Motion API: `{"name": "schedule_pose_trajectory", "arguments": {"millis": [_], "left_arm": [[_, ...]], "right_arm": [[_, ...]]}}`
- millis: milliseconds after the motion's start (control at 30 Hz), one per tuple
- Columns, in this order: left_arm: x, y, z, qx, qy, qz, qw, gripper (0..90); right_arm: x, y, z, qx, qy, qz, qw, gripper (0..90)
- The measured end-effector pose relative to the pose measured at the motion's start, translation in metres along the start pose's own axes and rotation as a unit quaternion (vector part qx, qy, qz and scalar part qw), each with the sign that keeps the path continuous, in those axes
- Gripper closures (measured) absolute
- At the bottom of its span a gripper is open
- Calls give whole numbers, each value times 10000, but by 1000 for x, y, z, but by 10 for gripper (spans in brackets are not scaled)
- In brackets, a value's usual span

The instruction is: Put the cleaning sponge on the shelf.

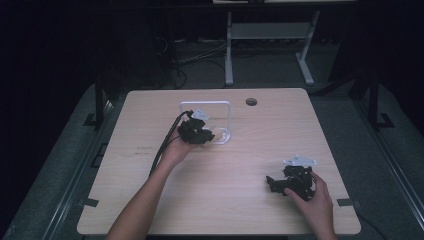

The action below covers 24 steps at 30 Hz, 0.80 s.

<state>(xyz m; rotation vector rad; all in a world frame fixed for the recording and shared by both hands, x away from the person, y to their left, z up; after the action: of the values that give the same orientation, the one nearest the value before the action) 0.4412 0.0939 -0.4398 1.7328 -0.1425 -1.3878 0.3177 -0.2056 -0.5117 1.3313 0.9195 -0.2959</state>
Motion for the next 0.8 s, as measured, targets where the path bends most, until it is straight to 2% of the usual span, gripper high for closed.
{"name": "schedule_pose_trajectory", "arguments": {"millis": [33,133,200,400,567,800], "left_arm": [[2,-3,3,-79,-132,-46,9999,900],[6,-10,6,-91,-205,-133,9997,900],[7,-12,6,-59,-192,-141,9997,900],[21,-27,11,-169,-268,-298,9991,899],[29,-33,10,-210,-196,-359,9989,900],[28,-36,4,-226,-91,-427,9988,900]], "right_arm": [[0,0,0,-1,1,0,10000,5],[0,0,0,0,1,-1,10000,5],[0,0,0,1,0,2,10000,6],[0,0,0,1,1,0,10000,5],[0,0,0,3,0,1,10000,5],[0,0,0,1,1,0,10000,5]]}}
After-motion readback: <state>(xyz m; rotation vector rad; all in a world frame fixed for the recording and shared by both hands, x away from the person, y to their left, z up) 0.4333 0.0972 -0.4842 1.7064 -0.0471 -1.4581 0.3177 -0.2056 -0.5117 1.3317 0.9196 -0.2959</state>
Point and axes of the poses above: each handheld gripper's, and its own axes: x roughly forward along the jaws, y roughly out of its top, z roughly to its right, the point moved 4 cm from there along x, roughly forward along the jaws, and after that the axes turned 1 degree about y, right-handed, at the moved point
